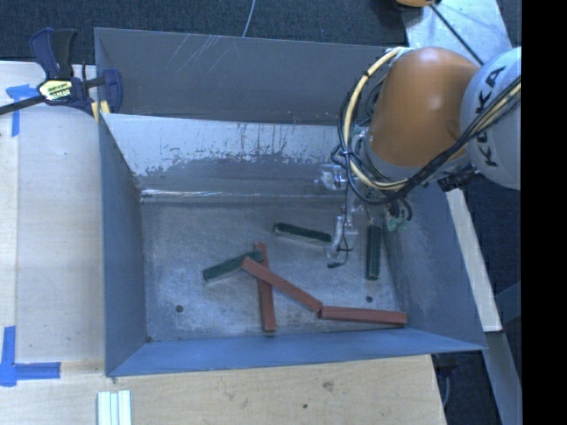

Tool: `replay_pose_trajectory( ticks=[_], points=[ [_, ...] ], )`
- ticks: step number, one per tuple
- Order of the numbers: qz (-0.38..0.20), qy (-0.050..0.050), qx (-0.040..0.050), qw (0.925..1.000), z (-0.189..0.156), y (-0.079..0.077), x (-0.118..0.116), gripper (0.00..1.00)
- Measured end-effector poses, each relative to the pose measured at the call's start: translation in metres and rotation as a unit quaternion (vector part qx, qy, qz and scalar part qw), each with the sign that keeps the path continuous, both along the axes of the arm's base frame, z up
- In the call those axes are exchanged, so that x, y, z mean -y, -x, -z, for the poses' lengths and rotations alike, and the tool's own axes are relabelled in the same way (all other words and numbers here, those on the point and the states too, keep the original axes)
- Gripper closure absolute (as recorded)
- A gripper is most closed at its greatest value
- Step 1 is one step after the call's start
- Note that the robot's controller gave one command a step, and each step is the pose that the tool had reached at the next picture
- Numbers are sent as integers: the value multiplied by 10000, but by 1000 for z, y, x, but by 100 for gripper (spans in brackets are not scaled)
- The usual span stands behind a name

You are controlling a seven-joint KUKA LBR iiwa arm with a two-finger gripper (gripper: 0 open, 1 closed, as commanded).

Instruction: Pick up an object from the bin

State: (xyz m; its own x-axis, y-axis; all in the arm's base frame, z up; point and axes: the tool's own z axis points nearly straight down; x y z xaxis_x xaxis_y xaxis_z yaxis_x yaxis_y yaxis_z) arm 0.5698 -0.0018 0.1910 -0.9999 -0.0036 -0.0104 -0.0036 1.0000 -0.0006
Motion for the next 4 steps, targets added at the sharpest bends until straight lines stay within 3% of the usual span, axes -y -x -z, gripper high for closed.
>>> replay_pose_trajectory(
  ticks=[1, 2, 3, 4],
  points=[
    [721, -5, -21, 9974, 37, -40, 8, 0],
    [573, -3, -39, 9983, 45, -33, 11, 0],
    [1041, -13, -15, 9946, 95, -43, 5, 0],
    [967, -9, -18, 9953, 120, -48, 10, 100]
  ],
)
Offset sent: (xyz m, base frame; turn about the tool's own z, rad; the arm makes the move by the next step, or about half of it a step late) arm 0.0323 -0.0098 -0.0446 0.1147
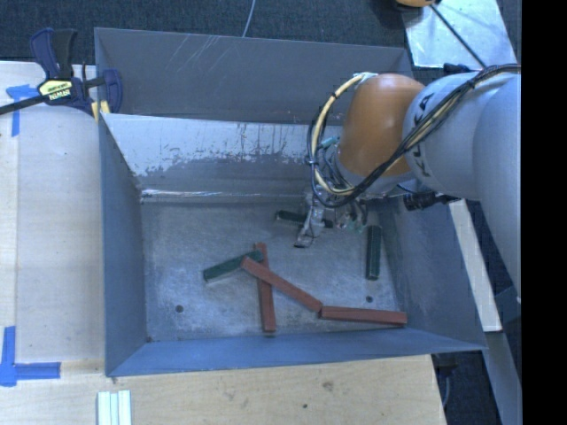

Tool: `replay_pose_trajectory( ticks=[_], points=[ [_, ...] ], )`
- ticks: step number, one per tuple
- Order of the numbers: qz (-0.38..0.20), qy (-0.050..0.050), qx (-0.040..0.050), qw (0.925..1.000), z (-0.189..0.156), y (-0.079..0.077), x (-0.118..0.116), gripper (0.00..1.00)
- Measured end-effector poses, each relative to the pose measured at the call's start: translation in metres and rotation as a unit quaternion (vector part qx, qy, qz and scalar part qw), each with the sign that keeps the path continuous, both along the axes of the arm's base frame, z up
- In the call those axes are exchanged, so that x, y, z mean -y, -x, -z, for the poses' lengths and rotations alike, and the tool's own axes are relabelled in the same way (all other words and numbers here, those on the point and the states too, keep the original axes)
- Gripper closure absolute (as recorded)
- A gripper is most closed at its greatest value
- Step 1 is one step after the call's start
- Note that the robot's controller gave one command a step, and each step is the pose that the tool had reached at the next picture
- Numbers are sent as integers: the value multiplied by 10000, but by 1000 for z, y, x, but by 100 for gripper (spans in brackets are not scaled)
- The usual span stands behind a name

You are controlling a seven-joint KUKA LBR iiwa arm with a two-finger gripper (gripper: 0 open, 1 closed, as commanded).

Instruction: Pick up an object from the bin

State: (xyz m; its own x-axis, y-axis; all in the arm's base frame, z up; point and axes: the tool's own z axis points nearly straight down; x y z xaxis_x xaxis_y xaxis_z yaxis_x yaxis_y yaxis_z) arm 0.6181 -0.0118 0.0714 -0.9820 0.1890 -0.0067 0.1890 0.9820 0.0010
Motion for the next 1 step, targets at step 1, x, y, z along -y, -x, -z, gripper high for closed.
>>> replay_pose_trajectory(
  ticks=[1],
  points=[
    [-1, 0, 0, 10000, 0, 0, 0, 100]
  ],
)
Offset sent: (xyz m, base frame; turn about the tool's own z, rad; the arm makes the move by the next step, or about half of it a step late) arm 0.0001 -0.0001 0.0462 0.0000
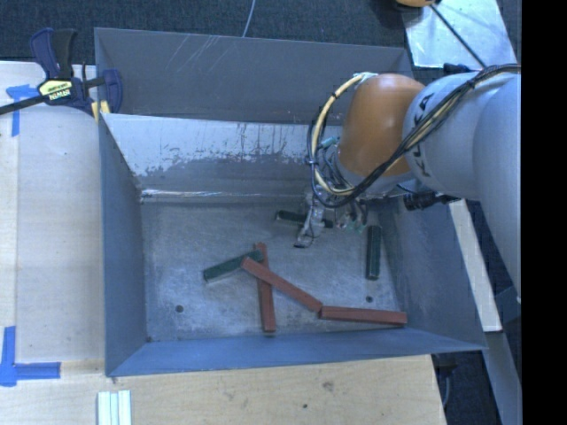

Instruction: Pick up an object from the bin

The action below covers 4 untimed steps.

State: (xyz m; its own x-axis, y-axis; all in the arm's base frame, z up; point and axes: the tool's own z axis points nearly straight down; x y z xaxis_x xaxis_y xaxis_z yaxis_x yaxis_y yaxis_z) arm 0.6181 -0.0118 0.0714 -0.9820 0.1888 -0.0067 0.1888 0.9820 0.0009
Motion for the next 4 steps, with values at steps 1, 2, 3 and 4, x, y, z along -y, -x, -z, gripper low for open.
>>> replay_pose_trajectory(
  ticks=[1, 2, 3, 4],
  points=[
    [-1, 0, -22, 10000, -3, 1, 0, 100],
    [-1, -2, -67, 10000, -20, 3, 0, 100],
    [0, -3, -30, 10000, -42, 1, 0, 100],
    [-1, 0, 13, 10000, -53, 0, 1, 100]
  ],
)
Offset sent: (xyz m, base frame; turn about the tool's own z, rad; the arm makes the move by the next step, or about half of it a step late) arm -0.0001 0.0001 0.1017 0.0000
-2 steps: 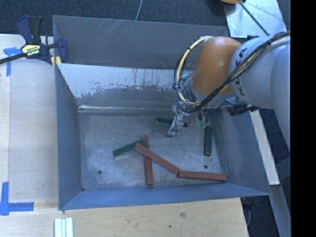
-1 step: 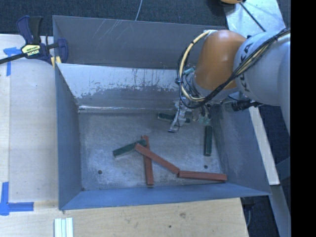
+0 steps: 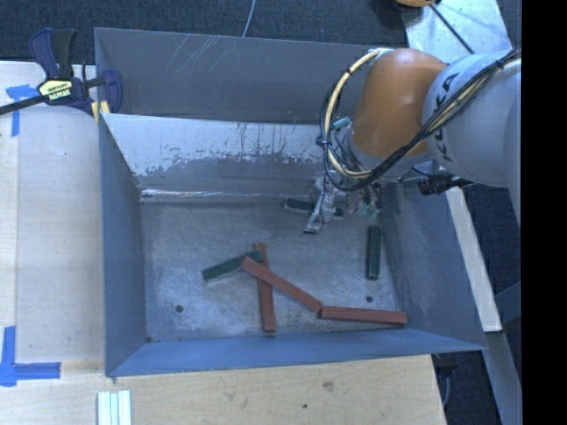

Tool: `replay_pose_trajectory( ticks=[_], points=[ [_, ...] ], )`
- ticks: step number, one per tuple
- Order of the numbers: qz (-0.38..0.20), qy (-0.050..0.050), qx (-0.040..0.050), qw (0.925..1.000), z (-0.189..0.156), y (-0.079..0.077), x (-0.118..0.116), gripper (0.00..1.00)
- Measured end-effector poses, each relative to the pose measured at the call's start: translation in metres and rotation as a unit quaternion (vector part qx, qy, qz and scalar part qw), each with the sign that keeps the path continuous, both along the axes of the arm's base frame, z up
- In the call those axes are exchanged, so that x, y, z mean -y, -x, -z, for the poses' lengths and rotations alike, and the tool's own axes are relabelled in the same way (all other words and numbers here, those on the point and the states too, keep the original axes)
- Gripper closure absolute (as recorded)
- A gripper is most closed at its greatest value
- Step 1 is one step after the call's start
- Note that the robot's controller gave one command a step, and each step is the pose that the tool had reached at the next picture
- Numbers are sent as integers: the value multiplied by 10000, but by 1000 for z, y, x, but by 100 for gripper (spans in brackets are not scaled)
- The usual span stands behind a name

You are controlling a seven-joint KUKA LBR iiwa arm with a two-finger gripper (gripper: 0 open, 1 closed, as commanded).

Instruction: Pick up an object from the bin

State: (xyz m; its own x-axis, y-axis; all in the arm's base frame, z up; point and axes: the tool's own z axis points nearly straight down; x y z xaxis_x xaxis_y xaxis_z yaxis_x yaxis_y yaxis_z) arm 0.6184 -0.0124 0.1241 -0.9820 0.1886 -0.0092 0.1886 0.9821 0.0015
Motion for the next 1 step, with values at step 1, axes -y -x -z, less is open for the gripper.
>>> replay_pose_trajectory(
  ticks=[1],
  points=[
    [-1, 0, -10, 10000, -4, 1, 0, 100]
  ],
)
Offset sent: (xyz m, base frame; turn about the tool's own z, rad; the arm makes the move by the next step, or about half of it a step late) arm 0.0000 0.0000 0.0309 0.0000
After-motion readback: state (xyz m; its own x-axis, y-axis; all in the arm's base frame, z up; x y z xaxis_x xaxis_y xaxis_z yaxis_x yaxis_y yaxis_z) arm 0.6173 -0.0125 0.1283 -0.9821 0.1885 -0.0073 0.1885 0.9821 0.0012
